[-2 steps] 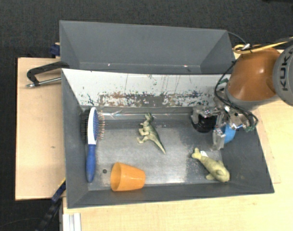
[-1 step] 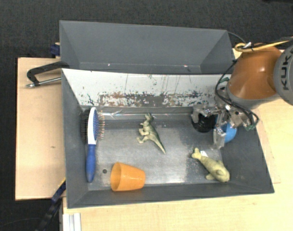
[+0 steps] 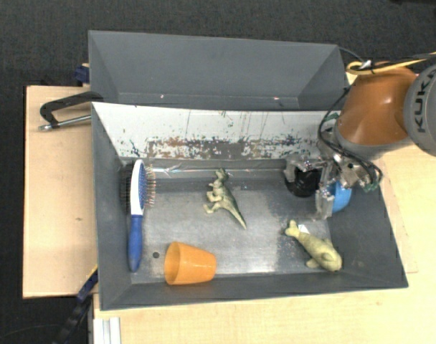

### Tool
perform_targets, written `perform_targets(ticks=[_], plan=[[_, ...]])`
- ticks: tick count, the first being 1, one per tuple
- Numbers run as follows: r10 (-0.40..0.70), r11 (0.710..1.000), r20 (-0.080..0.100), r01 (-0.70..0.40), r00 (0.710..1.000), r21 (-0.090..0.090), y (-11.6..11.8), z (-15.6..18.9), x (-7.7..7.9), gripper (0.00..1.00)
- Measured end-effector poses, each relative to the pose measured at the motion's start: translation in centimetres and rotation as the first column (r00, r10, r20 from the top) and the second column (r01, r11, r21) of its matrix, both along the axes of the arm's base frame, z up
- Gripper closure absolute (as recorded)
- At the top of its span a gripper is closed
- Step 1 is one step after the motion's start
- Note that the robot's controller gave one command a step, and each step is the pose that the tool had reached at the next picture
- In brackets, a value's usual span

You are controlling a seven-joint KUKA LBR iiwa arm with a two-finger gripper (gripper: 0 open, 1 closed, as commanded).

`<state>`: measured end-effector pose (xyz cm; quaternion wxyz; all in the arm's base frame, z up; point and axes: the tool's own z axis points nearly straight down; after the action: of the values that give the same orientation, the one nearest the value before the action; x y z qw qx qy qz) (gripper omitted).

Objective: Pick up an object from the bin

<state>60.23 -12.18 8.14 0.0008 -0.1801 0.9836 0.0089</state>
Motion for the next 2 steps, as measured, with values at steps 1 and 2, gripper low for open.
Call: perform_targets(ticks=[1,2], plan=[[-0.004,1.000,0.002,0.004,1.000,0.010,-0.33,-0.18,-0.03,0.00],[-0.044,0.999,0.002,0.044,0.999,0.006,-0.13,-0.26,0.25,0.00]])
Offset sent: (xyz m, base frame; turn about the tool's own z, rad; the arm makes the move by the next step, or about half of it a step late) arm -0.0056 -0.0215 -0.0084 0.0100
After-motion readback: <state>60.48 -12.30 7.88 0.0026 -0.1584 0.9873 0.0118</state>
